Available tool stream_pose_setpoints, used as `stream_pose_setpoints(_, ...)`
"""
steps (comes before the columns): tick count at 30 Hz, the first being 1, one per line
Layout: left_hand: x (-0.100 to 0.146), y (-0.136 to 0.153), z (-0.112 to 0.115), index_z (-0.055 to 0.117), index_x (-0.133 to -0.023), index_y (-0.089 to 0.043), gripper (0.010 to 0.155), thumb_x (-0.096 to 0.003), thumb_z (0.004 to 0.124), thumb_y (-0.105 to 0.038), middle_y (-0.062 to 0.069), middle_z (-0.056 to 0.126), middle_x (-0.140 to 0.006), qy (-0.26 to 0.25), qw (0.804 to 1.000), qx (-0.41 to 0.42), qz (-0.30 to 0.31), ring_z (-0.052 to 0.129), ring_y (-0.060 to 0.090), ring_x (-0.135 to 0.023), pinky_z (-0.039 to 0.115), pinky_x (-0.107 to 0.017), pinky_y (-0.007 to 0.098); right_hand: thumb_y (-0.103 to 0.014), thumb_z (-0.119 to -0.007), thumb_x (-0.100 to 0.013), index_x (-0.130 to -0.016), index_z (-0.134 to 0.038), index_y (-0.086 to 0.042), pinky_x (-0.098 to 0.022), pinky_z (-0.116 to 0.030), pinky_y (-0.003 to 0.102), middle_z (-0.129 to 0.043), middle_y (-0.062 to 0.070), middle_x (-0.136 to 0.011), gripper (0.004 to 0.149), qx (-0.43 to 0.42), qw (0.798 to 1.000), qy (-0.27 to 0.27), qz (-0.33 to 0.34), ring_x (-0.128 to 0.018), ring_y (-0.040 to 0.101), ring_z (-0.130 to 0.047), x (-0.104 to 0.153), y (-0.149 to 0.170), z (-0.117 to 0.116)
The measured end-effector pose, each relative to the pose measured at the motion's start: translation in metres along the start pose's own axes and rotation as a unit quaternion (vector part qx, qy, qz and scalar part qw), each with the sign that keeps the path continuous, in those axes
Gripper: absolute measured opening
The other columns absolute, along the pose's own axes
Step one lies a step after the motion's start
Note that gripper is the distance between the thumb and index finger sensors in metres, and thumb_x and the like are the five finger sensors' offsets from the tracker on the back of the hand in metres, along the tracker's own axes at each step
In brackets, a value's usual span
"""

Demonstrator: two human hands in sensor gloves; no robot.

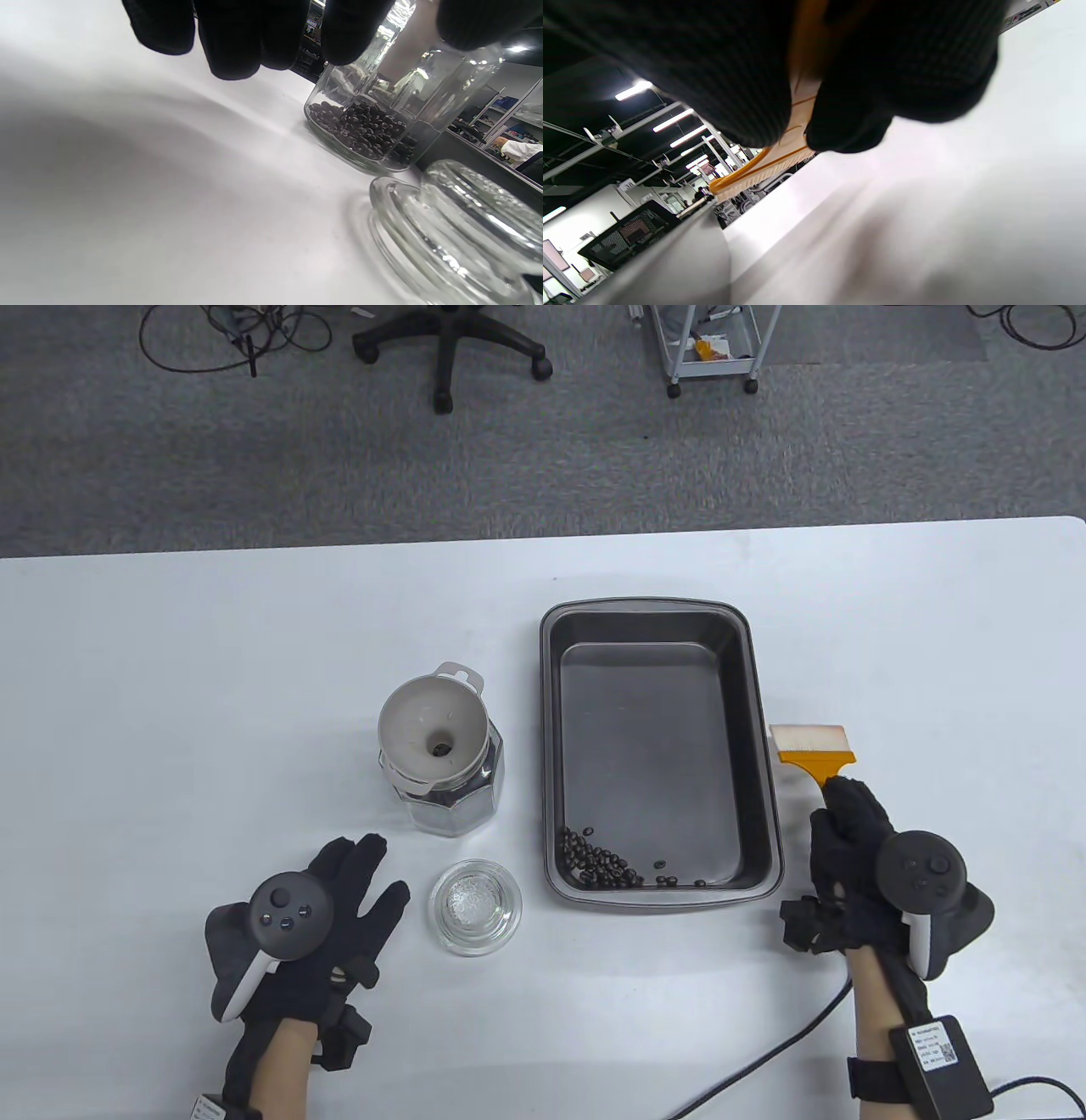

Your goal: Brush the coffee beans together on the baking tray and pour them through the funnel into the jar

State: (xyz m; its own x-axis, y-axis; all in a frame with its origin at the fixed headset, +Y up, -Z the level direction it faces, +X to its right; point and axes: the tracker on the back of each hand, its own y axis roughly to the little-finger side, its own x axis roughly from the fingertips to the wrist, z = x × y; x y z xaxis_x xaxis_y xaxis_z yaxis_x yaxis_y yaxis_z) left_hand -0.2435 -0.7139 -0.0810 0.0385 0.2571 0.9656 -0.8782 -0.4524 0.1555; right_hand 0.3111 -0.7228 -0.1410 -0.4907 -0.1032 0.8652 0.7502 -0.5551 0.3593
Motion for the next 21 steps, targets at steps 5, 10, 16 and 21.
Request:
stream_pose_setpoints(5, -0.001, -0.001, -0.001, 0.056, -0.111, -0.043, 0.071, -0.0488, 0.067, -0.076, 0.004, 0.059, -0.121, -0.002, 1.000, 0.001, 0.002, 0.070, 0.035, -0.106, 0.060, -0.077, 0.057, -0.037, -0.095, -0.040, -0.080, -0.090, -0.032, -0.024, -0.097, 0.027, -0.094, 0.006, -0.091, 0.041, 0.020, 1.000, -0.021, -0.004, -0.048, 0.016, -0.107, -0.003, 0.005, -0.010)
stream_pose_setpoints(10, -0.002, -0.003, 0.001, 0.056, -0.111, -0.043, 0.071, -0.0488, 0.067, -0.076, 0.004, 0.059, -0.121, 0.002, 1.000, -0.006, 0.004, 0.070, 0.035, -0.106, 0.060, -0.077, 0.057, -0.039, -0.094, -0.040, -0.080, -0.090, -0.034, -0.025, -0.097, 0.026, -0.094, 0.006, -0.092, 0.041, 0.057, 0.998, -0.037, 0.001, -0.049, 0.015, -0.106, -0.002, 0.006, -0.021)
stream_pose_setpoints(16, -0.002, -0.002, 0.001, 0.056, -0.111, -0.043, 0.071, -0.0489, 0.067, -0.076, 0.004, 0.059, -0.121, 0.001, 1.000, -0.008, 0.002, 0.070, 0.035, -0.106, 0.060, -0.077, 0.057, -0.040, -0.094, -0.040, -0.082, -0.088, -0.036, -0.028, -0.098, 0.027, -0.092, 0.005, -0.095, 0.043, 0.102, 0.993, -0.058, 0.005, -0.055, 0.016, -0.106, 0.000, 0.006, -0.029)
stream_pose_setpoints(21, -0.002, -0.001, 0.001, 0.056, -0.111, -0.043, 0.071, -0.0489, 0.067, -0.076, 0.004, 0.060, -0.121, 0.001, 1.000, -0.008, 0.000, 0.070, 0.035, -0.106, 0.060, -0.077, 0.057, -0.043, -0.094, -0.040, -0.086, -0.084, -0.039, -0.033, -0.096, 0.030, -0.090, 0.006, -0.096, 0.047, 0.139, 0.987, -0.082, 0.004, -0.062, 0.016, -0.103, 0.003, 0.003, -0.031)
